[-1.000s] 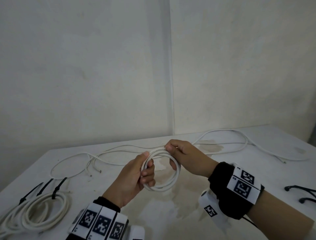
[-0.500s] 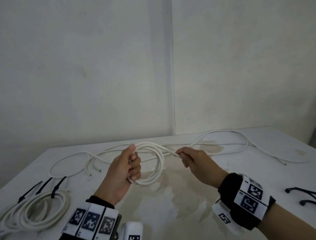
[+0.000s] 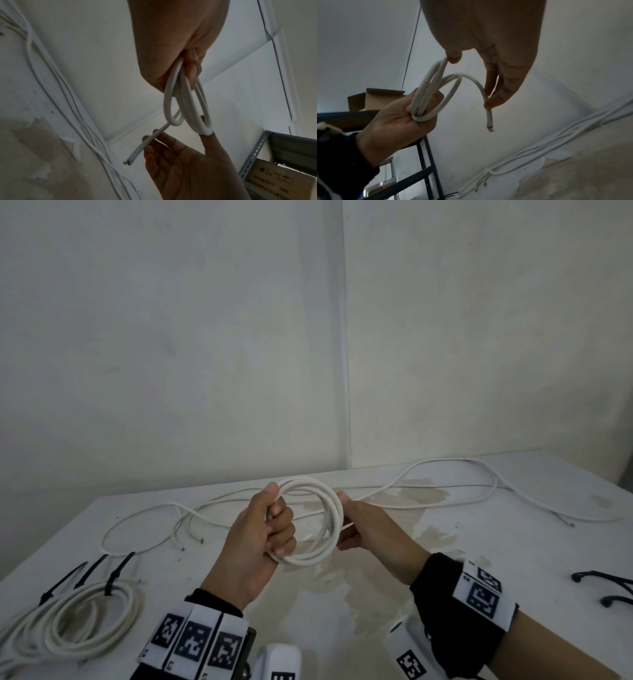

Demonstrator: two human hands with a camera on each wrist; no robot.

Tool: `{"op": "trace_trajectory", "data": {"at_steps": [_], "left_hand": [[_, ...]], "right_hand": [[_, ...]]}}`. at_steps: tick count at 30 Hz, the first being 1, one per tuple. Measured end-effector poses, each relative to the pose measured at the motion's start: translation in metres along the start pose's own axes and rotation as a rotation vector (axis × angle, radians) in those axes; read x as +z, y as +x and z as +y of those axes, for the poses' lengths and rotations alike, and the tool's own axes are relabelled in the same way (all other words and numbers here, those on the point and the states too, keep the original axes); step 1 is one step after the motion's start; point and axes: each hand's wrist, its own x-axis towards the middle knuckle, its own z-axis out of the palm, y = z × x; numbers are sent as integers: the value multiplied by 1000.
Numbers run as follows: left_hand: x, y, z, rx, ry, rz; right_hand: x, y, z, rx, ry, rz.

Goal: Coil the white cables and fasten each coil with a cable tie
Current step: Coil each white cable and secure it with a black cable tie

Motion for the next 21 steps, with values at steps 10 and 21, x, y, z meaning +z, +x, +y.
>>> {"op": "trace_trajectory", "data": {"at_steps": [10,21], "left_hand": [[1,2,-11,-24,-38,47],[-1,0,-15,26,85,78]], "right_hand": [[5,-4,-3,-105,264,53],[9,-14,-11,-34,312,-171]]}}
